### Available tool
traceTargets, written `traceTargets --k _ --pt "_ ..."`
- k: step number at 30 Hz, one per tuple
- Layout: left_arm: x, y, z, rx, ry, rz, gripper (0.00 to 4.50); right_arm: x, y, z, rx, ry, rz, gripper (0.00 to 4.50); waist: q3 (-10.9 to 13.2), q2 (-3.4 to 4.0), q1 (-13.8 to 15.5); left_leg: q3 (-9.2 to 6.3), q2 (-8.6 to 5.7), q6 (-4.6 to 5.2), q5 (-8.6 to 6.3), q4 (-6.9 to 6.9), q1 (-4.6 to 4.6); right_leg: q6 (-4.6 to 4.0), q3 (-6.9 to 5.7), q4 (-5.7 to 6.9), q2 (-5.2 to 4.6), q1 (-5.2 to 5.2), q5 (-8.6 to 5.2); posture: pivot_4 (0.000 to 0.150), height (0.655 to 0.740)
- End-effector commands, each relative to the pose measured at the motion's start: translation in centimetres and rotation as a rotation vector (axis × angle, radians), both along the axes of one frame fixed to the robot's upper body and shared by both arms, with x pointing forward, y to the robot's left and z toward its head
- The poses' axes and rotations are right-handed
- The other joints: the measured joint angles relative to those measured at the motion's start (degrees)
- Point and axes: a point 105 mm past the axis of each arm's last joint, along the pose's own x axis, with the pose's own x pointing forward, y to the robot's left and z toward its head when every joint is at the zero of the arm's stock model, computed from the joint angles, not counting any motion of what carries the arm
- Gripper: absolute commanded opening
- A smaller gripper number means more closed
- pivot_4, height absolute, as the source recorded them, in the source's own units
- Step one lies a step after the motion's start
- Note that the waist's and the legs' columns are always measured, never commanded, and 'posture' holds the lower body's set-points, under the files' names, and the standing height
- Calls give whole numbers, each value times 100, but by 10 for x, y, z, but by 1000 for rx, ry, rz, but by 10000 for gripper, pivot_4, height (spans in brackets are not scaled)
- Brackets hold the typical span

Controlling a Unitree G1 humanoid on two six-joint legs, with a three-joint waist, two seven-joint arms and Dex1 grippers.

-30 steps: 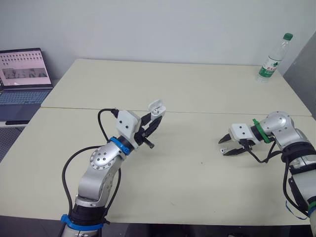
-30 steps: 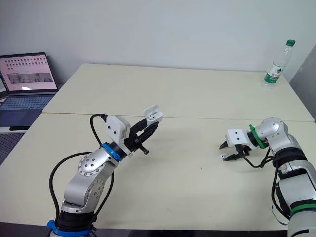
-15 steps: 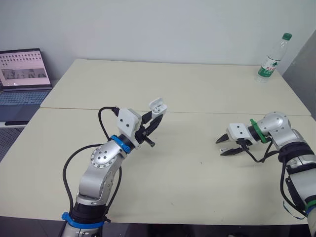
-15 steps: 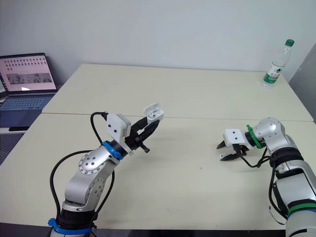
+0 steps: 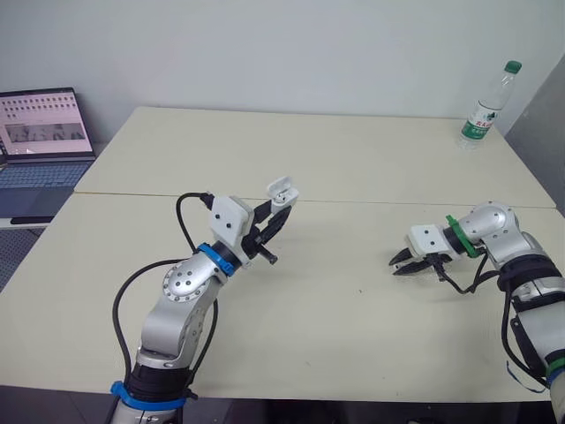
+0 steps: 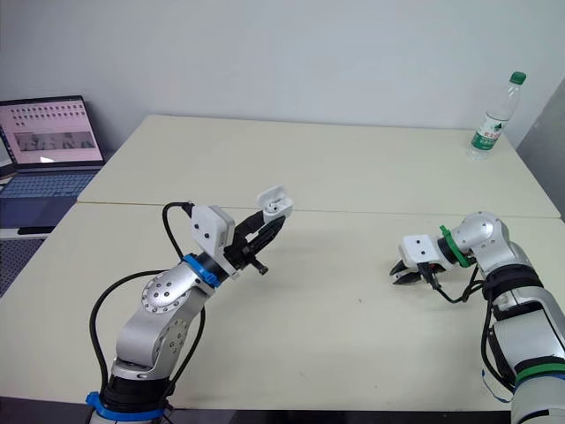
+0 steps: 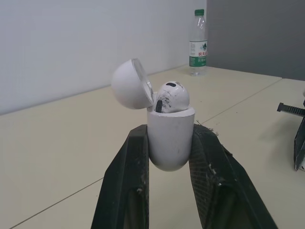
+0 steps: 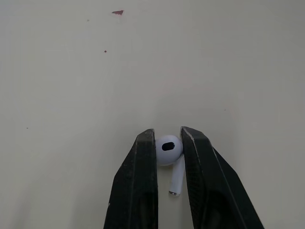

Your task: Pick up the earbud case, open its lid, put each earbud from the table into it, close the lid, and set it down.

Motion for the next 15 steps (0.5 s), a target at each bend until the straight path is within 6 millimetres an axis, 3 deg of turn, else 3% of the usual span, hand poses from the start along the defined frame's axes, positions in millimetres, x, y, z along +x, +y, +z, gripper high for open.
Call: traceTargets --k 1,6,12,15 --pt "-3 -4 13 -5 -54 -21 7768 -7 -11 -4 -32 59 -8 3859 0 0 1 -1 -1 0 0 0 0 0 0 -1 0 2 0 1500 7400" --pt "-4 -6 13 -8 -53 -25 7768 -5 -24 15 59 51 -128 3859 0 1 6 -5 -2 0 0 1 0 0 -2 -2 -2 4 0 1500 7400" --pt "-6 -3 10 -7 -56 -10 7768 -68 -101 18 -130 149 -259 3859 14 27 171 -15 -19 5 -3 -2 -15 -2 -12 -13 -23 1 -3 1500 7400" --pt "-6 -6 10 -18 -59 -12 7768 -81 -130 18 -166 146 -387 3859 15 25 125 -4 -13 7 -4 0 -6 -2 -10 -15 -24 6 -4 1500 7400"
